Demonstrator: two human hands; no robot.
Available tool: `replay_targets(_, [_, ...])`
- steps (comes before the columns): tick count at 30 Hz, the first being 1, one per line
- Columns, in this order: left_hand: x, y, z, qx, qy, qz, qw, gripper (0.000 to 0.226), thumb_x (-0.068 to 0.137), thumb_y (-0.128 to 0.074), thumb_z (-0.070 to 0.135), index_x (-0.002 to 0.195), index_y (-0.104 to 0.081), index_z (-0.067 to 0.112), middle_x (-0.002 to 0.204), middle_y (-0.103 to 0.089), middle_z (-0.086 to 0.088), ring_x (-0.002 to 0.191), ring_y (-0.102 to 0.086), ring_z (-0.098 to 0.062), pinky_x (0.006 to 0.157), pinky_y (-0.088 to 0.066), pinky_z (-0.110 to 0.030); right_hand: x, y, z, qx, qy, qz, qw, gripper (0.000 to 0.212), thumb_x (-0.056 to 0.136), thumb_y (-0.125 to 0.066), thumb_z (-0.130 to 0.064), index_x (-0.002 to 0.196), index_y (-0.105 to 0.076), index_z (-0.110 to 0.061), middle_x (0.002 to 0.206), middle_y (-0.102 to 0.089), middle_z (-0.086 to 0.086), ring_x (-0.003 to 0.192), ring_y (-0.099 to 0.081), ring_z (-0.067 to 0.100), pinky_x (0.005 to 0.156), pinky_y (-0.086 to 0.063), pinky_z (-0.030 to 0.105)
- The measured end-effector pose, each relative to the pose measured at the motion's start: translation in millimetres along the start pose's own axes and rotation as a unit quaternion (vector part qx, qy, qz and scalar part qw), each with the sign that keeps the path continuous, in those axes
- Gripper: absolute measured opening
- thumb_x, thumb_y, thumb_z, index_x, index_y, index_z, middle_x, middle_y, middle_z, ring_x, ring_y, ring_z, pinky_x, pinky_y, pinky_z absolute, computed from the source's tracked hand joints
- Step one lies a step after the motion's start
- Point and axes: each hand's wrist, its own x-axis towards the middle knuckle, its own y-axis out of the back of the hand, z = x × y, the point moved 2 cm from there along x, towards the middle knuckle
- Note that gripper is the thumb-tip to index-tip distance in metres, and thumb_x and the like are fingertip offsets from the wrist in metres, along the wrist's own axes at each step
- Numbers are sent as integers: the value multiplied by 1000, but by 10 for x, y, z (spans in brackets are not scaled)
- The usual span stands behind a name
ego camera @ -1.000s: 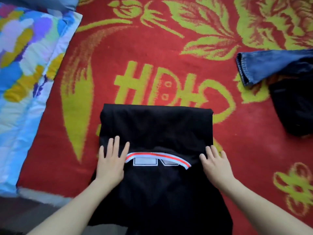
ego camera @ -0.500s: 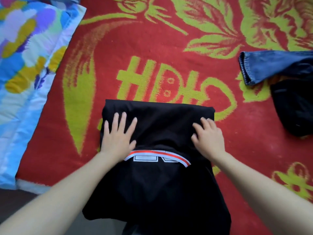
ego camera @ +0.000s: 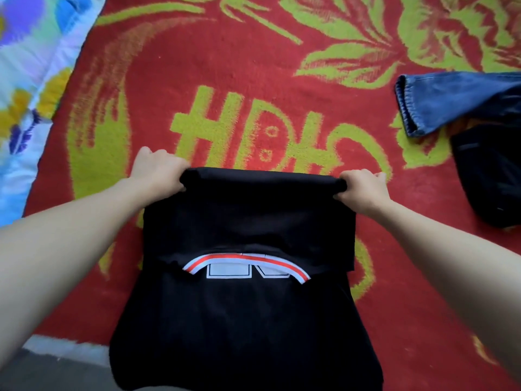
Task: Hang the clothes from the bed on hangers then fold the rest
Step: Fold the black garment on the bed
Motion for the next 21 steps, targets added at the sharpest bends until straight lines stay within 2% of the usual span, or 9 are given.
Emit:
replay_targets(3, [66, 349, -220, -54, 23, 99, 993, 37, 82, -68, 38, 105, -60, 10, 105, -61, -17, 103, -55, -36, 70, -41, -38, 118, 390, 141, 86, -42, 38, 995, 20, 83, -65, -21, 78, -46, -16, 86, -55, 6, 99, -54, 31, 85, -31, 39])
replay_targets(6, [142, 701, -300, -87, 30, 189, 978, 41, 80, -69, 35, 100, -56, 2, 100, -56, -23, 98, -54, -41, 68, -43, -45, 270, 720, 254, 107, -60, 94, 988, 17, 82, -67, -21, 88, -52, -16, 98, -60, 13, 104, -52, 34, 87, -33, 41])
replay_targets(9, [135, 828, -237, -95, 27, 215, 972, 37, 80, -70, 33, 95, -55, 2, 98, -58, -23, 95, -55, -41, 68, -39, -44, 268, 794, 291, 58, -55, 144, 986, 26, 81, -68, -22, 100, -60, -7, 107, -55, 19, 111, -43, 36, 88, -33, 43])
replay_targets(12, [-69, 739, -180, -96, 2, 232, 968, 34, 74, -77, 23, 89, -57, 0, 88, -61, -27, 85, -57, -43, 67, -40, -44, 42, 685, 278, 81, -36, 189, 978, 24, 79, -68, -15, 96, -60, -1, 108, -53, 19, 109, -42, 36, 83, -33, 41])
replay_targets(15, [-432, 576, -146, -102, -83, 221, 966, 38, 54, -86, 6, 78, -59, -3, 80, -63, -28, 78, -62, -43, 63, -46, -47, -368, 571, 248, 107, 56, 242, 963, 17, 68, -70, 1, 81, -59, 4, 101, -61, 22, 101, -52, 42, 77, -38, 44])
replay_targets(17, [-732, 413, -115, -89, -141, 213, 963, 49, 36, -89, 1, 74, -58, -2, 91, -68, -24, 85, -65, -41, 66, -48, -46, -714, 454, 231, 99, 149, 267, 947, 22, 57, -73, 9, 70, -57, 4, 98, -65, 24, 95, -59, 45, 73, -44, 46])
replay_targets(20, [-1245, 53, -28, -75, -182, 190, 962, 60, 22, -89, 3, 72, -55, 2, 104, -68, -21, 92, -67, -39, 74, -41, -41, -1262, 186, 225, 16, 267, 267, 926, 2, 64, -58, 0, 62, -58, 0, 99, -69, 20, 94, -65, 41, 74, -42, 39])
replay_targets(21, [-1400, -107, 10, -77, -188, 186, 961, 62, 22, -88, 3, 73, -54, 4, 106, -68, -21, 93, -67, -39, 76, -37, -41, -1413, 49, 236, -17, 304, 259, 917, 12, 69, -51, -4, 60, -59, -2, 101, -69, 19, 94, -67, 38, 75, -39, 38])
